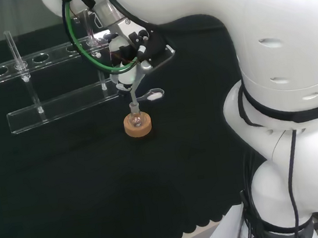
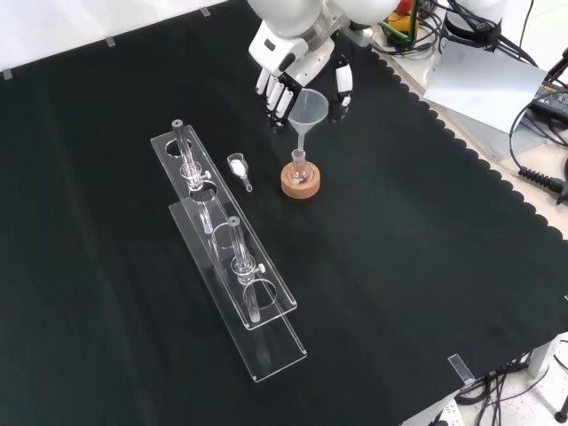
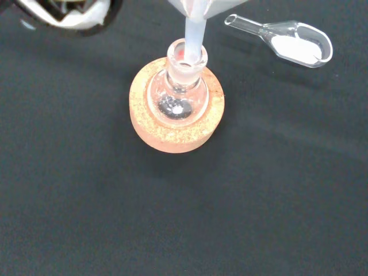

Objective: Place the funnel on the round-bottom flask.

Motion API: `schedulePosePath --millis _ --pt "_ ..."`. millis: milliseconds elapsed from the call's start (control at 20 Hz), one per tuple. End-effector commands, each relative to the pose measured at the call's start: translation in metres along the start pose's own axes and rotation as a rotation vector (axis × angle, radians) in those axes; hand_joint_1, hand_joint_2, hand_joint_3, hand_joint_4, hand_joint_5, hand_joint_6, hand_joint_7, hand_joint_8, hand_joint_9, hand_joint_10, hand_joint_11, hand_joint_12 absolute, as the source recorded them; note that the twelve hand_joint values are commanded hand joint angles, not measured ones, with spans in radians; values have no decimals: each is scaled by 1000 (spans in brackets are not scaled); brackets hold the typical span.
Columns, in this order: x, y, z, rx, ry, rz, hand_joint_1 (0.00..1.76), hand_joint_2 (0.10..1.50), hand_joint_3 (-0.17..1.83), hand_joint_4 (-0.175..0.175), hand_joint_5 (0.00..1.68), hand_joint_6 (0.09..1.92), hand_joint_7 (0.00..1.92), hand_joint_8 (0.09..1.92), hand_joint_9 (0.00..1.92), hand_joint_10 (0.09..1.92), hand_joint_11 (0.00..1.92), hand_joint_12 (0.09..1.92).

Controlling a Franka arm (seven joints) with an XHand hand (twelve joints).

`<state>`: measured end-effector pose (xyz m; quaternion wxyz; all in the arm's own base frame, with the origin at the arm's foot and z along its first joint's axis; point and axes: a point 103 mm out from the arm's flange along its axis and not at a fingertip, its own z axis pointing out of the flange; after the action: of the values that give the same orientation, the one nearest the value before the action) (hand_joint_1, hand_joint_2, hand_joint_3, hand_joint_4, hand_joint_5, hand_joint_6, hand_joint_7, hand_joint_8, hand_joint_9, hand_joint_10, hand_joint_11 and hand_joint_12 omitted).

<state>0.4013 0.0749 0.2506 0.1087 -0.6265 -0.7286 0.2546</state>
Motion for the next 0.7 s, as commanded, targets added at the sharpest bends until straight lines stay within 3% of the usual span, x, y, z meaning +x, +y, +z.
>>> schedulePosePath --millis 50,700 --pt "1 2 3 -4 4 -3 825 763 622 -29 627 602 482 645 830 468 539 1274" --pt "2 6 6 5 7 -6 825 763 623 -29 627 603 481 647 828 470 539 1274"
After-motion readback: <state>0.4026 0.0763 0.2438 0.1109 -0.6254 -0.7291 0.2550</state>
